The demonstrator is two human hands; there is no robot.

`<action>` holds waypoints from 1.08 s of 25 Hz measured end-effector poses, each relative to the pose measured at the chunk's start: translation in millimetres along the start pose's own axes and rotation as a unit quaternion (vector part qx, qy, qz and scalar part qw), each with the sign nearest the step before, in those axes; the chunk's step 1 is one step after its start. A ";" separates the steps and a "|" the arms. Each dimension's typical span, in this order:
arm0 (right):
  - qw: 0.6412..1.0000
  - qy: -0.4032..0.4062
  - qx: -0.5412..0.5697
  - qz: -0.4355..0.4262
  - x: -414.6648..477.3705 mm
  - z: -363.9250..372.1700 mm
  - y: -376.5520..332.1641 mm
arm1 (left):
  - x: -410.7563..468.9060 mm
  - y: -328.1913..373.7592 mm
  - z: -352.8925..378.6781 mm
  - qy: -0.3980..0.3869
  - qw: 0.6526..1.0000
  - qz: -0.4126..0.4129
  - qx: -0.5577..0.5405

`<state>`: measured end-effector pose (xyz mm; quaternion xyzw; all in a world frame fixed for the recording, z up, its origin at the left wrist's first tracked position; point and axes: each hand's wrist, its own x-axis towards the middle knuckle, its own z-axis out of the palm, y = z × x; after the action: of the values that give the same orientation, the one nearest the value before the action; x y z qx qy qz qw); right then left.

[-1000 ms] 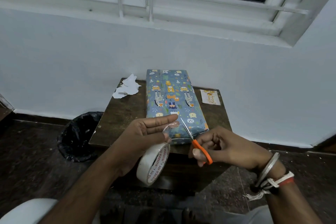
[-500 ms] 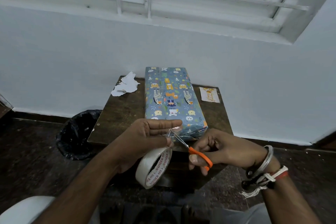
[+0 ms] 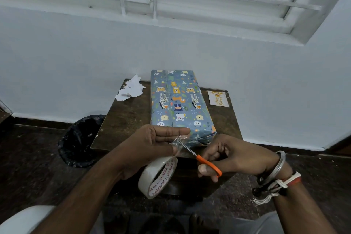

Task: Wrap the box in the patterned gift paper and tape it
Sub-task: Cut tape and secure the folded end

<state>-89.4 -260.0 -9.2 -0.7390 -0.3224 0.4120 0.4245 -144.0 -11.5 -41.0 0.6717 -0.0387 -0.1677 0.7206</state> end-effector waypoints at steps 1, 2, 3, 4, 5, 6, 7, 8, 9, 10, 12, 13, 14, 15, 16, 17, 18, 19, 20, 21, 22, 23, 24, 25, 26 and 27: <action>1.000 0.000 -0.001 0.001 -0.1 0.0 0.2 | 0.0 0.1 -0.5 -0.003 1.000 -0.001 -0.002; 1.000 0.000 -0.003 0.001 -0.2 0.0 0.1 | 0.1 0.2 -1.1 -0.006 1.000 -0.003 -0.003; 1.000 -0.001 -0.006 0.000 -0.3 0.2 -0.1 | 0.2 0.0 -1.8 -0.009 1.000 -0.003 -0.004; 1.000 -0.001 -0.007 0.000 -0.4 0.3 -0.5 | 0.1 -0.1 -2.2 -0.011 1.000 -0.004 -0.005; 1.000 -0.001 -0.007 0.000 -0.7 0.4 -0.8 | -0.1 0.1 -2.1 -0.013 1.000 -0.005 -0.005; 1.000 -0.001 -0.005 0.001 -1.0 0.3 -0.9 | -0.4 0.6 -1.8 -0.013 1.000 -0.005 -0.002; 1.000 -0.002 -0.004 0.001 -1.5 0.4 -1.2 | -0.6 0.9 -1.5 -0.012 1.000 -0.004 0.001; 1.000 -0.002 -0.003 0.000 -1.7 0.6 -1.8 | -0.8 1.5 -0.9 -0.010 1.000 -0.003 0.001; 1.000 -0.003 -0.001 -0.002 -2.0 1.0 -2.5 | -0.9 1.8 -0.8 -0.010 1.000 -0.002 0.000; 1.000 -0.004 0.000 -0.004 -2.0 1.2 -3.0 | -1.0 2.5 -0.8 -0.013 1.000 0.000 0.001; 1.000 -0.007 0.000 -0.009 -2.4 0.6 -4.2 | -0.8 3.5 -1.3 -0.016 1.000 0.004 0.007; 1.000 -0.008 -0.002 -0.010 -2.3 0.8 -4.2 | -0.7 3.3 -1.8 -0.016 1.000 0.005 0.009; 1.000 -0.008 -0.004 -0.011 -2.1 1.1 -4.1 | -0.7 3.0 -2.2 -0.017 1.000 0.005 0.008; 1.000 -0.009 -0.006 -0.012 -1.5 1.7 -4.2 | -0.6 2.7 -2.6 -0.021 1.000 0.005 0.006; 1.000 -0.010 -0.008 -0.014 -0.6 2.0 -3.9 | -0.6 2.4 -2.9 -0.026 1.000 0.006 0.004; 1.000 -0.009 -0.009 -0.015 0.1 2.4 -3.5 | -0.3 1.9 -3.2 -0.030 1.000 0.008 0.002; 1.000 -0.009 -0.009 -0.015 0.7 2.5 -3.2 | 0.0 1.9 -3.5 -0.033 0.999 0.012 0.002; 1.000 -0.008 -0.009 -0.015 1.2 2.6 -2.9 | 0.4 1.9 -3.9 -0.033 0.999 0.017 0.001; 1.000 -0.009 -0.011 -0.015 1.7 2.7 -2.4 | 0.5 2.1 -4.1 -0.032 0.999 0.023 0.002; 1.000 -0.007 -0.016 -0.014 2.3 3.1 -1.5 | 0.6 2.3 -3.9 -0.031 0.999 0.029 0.004; 1.000 -0.002 -0.026 -0.013 3.1 3.8 0.5 | 0.5 2.3 -4.2 -0.030 0.999 0.034 0.007; 0.999 0.010 -0.038 -0.012 4.0 4.8 2.4 | 0.5 2.4 -5.1 -0.027 0.999 0.039 0.008; 0.998 0.029 -0.049 -0.014 4.9 5.7 4.3 | 0.2 2.5 -6.5 -0.024 0.999 0.041 0.007; 0.997 0.051 -0.056 -0.016 5.9 6.0 6.3 | 0.4 2.7 -8.0 -0.021 0.999 0.042 0.006; 0.995 0.073 -0.058 -0.017 6.6 5.7 8.2 | 0.5 3.2 -9.5 -0.019 0.999 0.044 0.008; 0.994 0.093 -0.058 -0.014 6.7 4.9 9.0 | 0.6 3.5 -10.8 -0.019 0.999 0.046 0.014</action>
<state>-89.6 -256.6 -21.0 -0.7931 -0.3151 0.3158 0.4148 -139.8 -1.3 -38.7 0.6758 -0.0858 -0.1464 0.7172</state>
